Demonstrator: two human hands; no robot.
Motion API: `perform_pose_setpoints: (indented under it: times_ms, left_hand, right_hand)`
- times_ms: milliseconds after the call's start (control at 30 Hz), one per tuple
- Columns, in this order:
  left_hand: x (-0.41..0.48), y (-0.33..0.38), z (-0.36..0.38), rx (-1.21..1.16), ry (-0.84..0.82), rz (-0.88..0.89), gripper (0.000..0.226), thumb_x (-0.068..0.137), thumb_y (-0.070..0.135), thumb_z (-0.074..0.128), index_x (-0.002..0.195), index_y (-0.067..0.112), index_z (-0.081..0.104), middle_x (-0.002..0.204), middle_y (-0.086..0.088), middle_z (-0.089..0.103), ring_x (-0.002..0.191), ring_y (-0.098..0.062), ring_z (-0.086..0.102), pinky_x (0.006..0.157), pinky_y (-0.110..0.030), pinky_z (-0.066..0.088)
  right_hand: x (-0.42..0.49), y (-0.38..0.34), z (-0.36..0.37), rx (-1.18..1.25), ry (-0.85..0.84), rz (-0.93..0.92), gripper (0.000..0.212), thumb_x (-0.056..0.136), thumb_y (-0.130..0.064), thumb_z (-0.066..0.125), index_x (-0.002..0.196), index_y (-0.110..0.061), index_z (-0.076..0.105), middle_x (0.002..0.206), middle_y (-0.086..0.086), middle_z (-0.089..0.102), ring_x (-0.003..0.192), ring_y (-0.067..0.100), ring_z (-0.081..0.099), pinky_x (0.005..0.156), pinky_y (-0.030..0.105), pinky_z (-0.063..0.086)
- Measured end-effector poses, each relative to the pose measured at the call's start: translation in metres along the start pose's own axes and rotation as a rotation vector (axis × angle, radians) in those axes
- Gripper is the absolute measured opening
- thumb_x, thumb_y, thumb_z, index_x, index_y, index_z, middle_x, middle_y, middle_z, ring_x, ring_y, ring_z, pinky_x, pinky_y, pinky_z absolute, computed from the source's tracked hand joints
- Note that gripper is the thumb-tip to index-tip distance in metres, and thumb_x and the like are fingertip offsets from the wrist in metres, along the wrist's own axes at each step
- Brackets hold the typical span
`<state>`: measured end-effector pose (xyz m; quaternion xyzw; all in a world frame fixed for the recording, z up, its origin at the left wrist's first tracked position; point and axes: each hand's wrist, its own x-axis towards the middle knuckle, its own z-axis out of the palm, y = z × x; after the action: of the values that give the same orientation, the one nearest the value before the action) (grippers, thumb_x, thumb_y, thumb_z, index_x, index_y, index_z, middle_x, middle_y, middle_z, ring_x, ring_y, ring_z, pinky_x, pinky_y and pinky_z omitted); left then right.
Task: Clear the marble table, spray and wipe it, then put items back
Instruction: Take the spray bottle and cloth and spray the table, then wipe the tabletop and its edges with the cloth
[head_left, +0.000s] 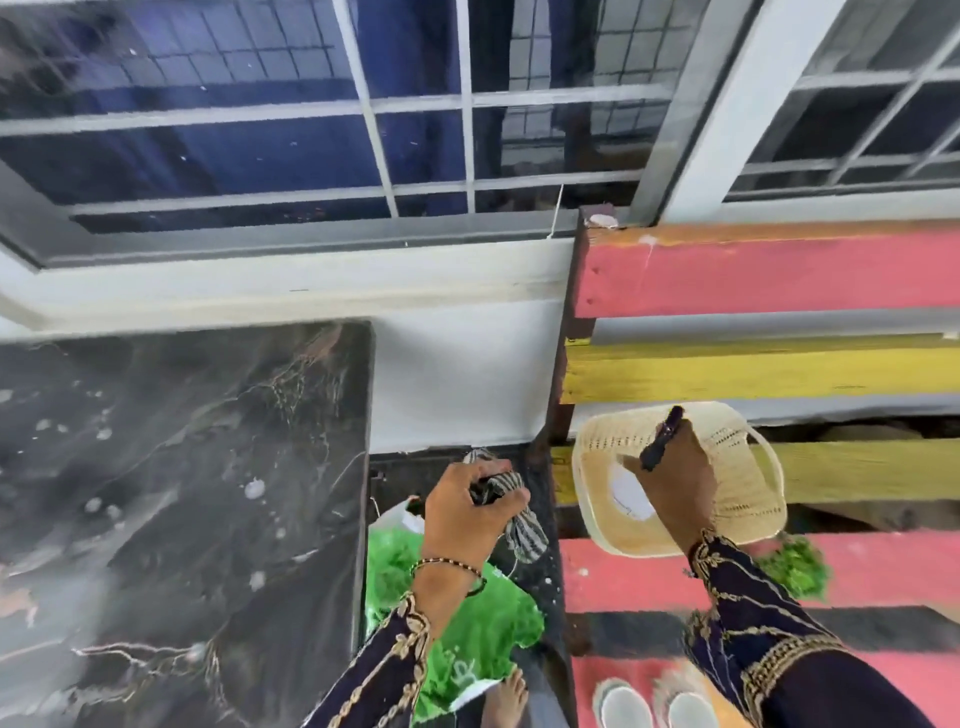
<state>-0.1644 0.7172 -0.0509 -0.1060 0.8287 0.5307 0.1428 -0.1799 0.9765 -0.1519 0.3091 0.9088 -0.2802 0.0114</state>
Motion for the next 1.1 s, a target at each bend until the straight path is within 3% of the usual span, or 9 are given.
perform_pose_setpoints:
  times_ms: [233,467,633,767,867,967,1100]
  left_hand:
    - [0.017,-0.012,0.015,0.085,-0.047,-0.005,0.029,0.073,0.025,0.079,0.100,0.029,0.071,0.104,0.012,0.064,0.091,0.011,0.057,0.073,0.005,0.039]
    - [0.011,-0.011,0.013,0.073,-0.077,-0.002,0.030,0.073,0.026,0.080,0.101,0.028,0.070,0.104,0.014,0.064,0.093,0.012,0.056,0.080,0.001,0.042]
    - [-0.002,-0.007,-0.001,0.042,-0.070,0.023,0.029,0.073,0.026,0.079,0.101,0.025,0.072,0.105,0.010,0.065,0.087,0.016,0.053,0.071,0.008,0.034]
    - [-0.018,-0.006,-0.026,-0.017,-0.053,0.041,0.030,0.072,0.029,0.080,0.101,0.026,0.072,0.106,0.007,0.067,0.093,0.003,0.060,0.077,0.000,0.041]
    - [-0.035,-0.009,-0.055,-0.110,-0.024,0.039,0.030,0.071,0.030,0.081,0.100,0.027,0.072,0.103,0.007,0.068,0.091,0.001,0.062,0.078,-0.006,0.046]
    - [-0.061,-0.020,-0.101,-0.189,0.006,0.069,0.030,0.071,0.033,0.081,0.099,0.027,0.073,0.100,0.010,0.067,0.090,0.004,0.062,0.082,-0.010,0.048]
    - [-0.096,-0.044,-0.164,-0.312,0.105,0.066,0.028,0.072,0.044,0.077,0.096,0.031,0.074,0.101,0.009,0.070,0.093,-0.005,0.067,0.087,-0.035,0.057]
  right_hand:
    - [-0.006,0.027,0.047,0.185,0.011,0.156,0.078,0.064,-0.006,0.093,0.125,0.009,0.045,0.110,0.026,0.064,0.098,0.042,0.066,0.083,0.042,0.052]
    - [-0.016,0.029,0.029,0.116,0.054,0.101,0.074,0.071,-0.004,0.089,0.129,0.009,0.043,0.121,0.030,0.064,0.103,0.044,0.068,0.076,0.034,0.048]
    - [-0.048,0.010,0.015,0.054,0.093,0.104,0.076,0.071,-0.014,0.090,0.130,0.002,0.043,0.126,0.023,0.055,0.108,0.043,0.059,0.084,0.047,0.050]
    - [-0.090,-0.031,0.012,0.091,0.089,-0.033,0.064,0.079,-0.023,0.084,0.127,-0.006,0.046,0.123,0.014,0.053,0.093,0.033,0.066,0.067,0.034,0.048]
    - [-0.127,-0.075,0.012,0.172,0.022,-0.147,0.059,0.082,-0.032,0.082,0.127,-0.009,0.051,0.128,0.008,0.054,0.093,0.026,0.069,0.070,0.032,0.048]
    - [-0.183,-0.130,0.013,0.306,-0.022,-0.281,0.055,0.080,-0.046,0.081,0.121,-0.022,0.053,0.117,-0.003,0.060,0.088,0.015,0.070,0.077,0.038,0.056]
    - [-0.266,-0.191,0.010,0.457,-0.139,-0.458,0.031,0.085,-0.029,0.081,0.109,-0.029,0.061,0.092,-0.020,0.070,0.085,-0.003,0.069,0.073,0.011,0.050]
